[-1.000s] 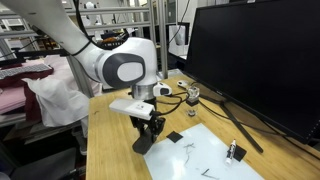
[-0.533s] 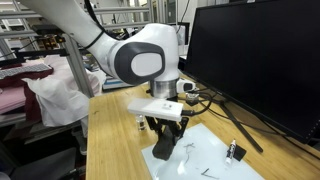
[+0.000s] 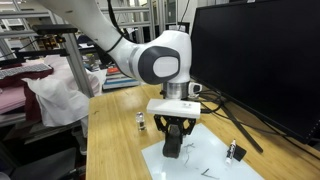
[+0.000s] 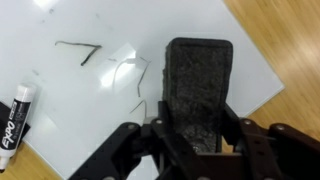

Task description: Use the whiteboard eraser to erase the whiteboard on the desk

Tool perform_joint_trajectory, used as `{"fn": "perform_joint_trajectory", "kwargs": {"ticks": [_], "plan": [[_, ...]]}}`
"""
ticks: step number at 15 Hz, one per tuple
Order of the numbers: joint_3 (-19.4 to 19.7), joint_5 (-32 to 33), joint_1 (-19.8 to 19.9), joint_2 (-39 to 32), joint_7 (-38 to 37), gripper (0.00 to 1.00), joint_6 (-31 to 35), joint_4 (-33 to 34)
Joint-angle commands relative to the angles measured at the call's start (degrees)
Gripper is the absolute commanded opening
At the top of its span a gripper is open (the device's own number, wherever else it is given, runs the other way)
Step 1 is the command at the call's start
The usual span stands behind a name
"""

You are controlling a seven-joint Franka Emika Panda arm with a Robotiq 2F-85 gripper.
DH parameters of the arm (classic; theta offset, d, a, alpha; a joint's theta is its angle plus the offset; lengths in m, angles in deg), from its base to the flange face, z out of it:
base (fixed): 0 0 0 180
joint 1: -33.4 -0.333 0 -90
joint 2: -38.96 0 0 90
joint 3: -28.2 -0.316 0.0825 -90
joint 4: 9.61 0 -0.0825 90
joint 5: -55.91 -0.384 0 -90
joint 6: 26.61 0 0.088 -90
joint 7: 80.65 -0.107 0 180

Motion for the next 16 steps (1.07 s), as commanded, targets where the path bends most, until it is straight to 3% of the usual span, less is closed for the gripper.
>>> {"fn": "perform_joint_trajectory", "kwargs": {"ticks": [1, 7, 16], "plan": [[-0.7, 0.5, 0.5, -4.2, 2.5, 0.26, -4.3, 6.0], [-1.1, 0.1, 0.3, -11.4, 3.7, 0.26, -8.6, 14.5], [-1.1, 0.9, -0.4, -17.7, 2.5, 0.26, -14.6, 21.6]]}}
